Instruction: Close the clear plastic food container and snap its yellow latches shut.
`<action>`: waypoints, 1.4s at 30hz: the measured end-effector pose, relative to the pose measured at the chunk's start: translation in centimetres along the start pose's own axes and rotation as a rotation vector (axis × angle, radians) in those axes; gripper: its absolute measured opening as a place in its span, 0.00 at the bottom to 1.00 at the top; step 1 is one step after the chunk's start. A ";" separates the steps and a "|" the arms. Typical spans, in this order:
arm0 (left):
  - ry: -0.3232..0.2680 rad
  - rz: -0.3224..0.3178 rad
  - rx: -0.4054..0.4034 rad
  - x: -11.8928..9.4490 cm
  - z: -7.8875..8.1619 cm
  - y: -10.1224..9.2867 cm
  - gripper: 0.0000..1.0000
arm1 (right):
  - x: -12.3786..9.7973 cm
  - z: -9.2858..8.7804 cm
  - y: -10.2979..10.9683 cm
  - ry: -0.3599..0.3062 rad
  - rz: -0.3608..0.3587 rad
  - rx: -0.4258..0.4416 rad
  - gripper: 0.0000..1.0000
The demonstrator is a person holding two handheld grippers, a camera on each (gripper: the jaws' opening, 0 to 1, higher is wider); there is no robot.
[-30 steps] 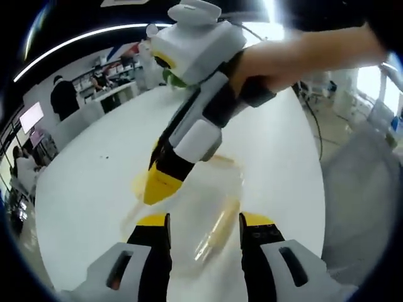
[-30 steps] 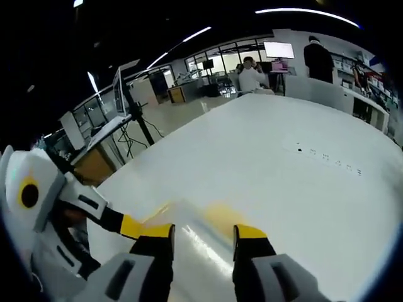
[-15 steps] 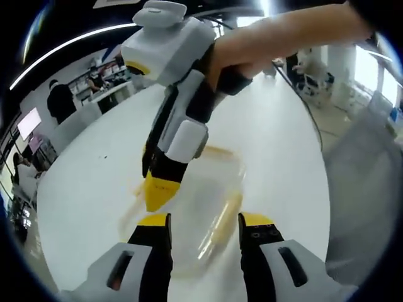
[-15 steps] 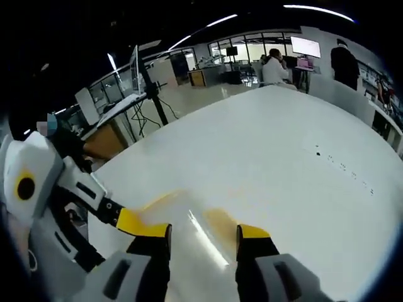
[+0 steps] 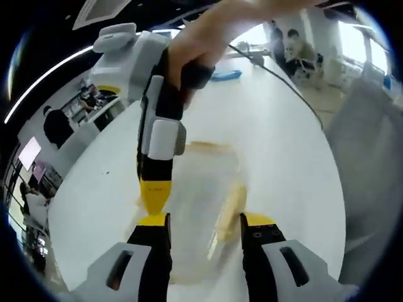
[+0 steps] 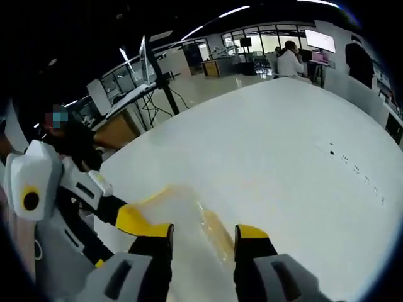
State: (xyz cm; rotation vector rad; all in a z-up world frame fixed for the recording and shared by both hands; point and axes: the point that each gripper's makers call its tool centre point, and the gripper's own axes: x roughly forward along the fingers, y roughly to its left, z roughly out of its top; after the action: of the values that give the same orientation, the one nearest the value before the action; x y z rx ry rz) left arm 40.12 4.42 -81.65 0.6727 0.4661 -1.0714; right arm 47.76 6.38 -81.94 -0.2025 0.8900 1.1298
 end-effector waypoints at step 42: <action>0.041 0.031 0.017 0.6 0.0 0.3 0.37 | 0.4 -0.9 0.5 0.210 0.287 0.019 0.22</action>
State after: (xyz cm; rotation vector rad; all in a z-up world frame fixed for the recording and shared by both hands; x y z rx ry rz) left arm 40.66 4.11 -81.99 0.7159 0.4813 -1.0348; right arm 46.95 6.39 -82.63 -0.1840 1.1419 1.3827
